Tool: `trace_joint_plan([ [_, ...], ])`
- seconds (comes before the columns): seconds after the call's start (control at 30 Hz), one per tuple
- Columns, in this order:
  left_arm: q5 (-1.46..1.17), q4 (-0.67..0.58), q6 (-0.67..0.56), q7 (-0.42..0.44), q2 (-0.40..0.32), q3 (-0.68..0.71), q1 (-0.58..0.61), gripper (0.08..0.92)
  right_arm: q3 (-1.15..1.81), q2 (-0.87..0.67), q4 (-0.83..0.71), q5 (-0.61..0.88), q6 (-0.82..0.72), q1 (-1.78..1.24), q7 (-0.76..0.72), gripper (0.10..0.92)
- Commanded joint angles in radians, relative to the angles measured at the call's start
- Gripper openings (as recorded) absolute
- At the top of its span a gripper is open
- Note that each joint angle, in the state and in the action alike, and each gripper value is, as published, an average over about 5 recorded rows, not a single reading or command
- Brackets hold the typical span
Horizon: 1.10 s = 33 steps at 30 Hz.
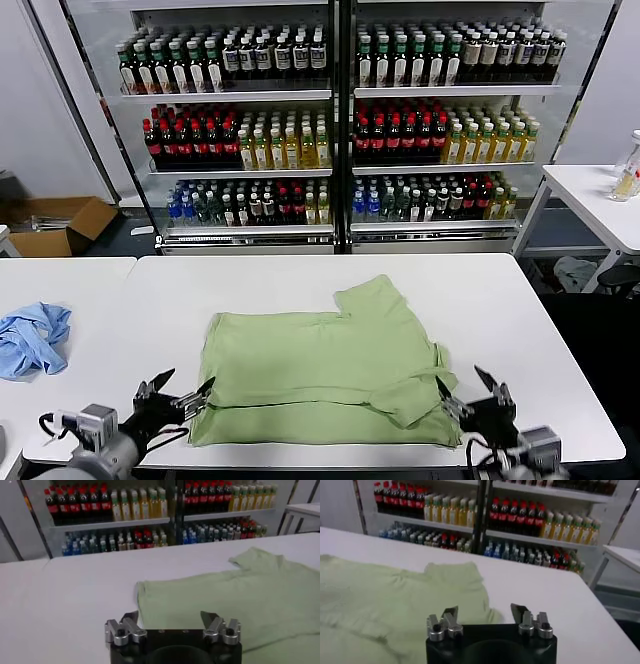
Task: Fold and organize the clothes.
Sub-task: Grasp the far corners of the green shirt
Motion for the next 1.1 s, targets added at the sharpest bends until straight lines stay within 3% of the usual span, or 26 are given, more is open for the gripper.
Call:
trace_joint_plan([
  [0.03, -0.054, 0.304, 0.0, 0.05, 0.019, 0.157, -0.416, 0.817, -0.244, -0.003, -0.32, 0.097, -0.071, 0.604, 0.037, 0.816],
  [0.33, -0.047, 0.513, -0.001, 0.077, 0.017, 0.296, -0.646, 0.823, -0.451, 0.103, -0.604, 0.101, -0.071, 0.902, 0.07, 0.823],
  [0.57, 0.022, 0.688, 0.0, 0.11, 0.015, 0.411, -0.753, 0.823, -0.531, 0.211, -0.843, 0.096, -0.07, 1.042, 0.066, 0.823],
  [0.9, 0.022, 0.77, 0.0, 0.151, -0.016, 0.433, -0.777, 0.823, -0.534, 0.367, -1.095, 0.039, -0.061, 1.121, 0.043, 0.823],
  [1.1, 0.031, 0.804, -0.001, 0.157, -0.027, 0.427, -0.775, 0.822, -0.531, 0.415, -1.168, 0.001, -0.052, 1.121, 0.027, 0.823],
])
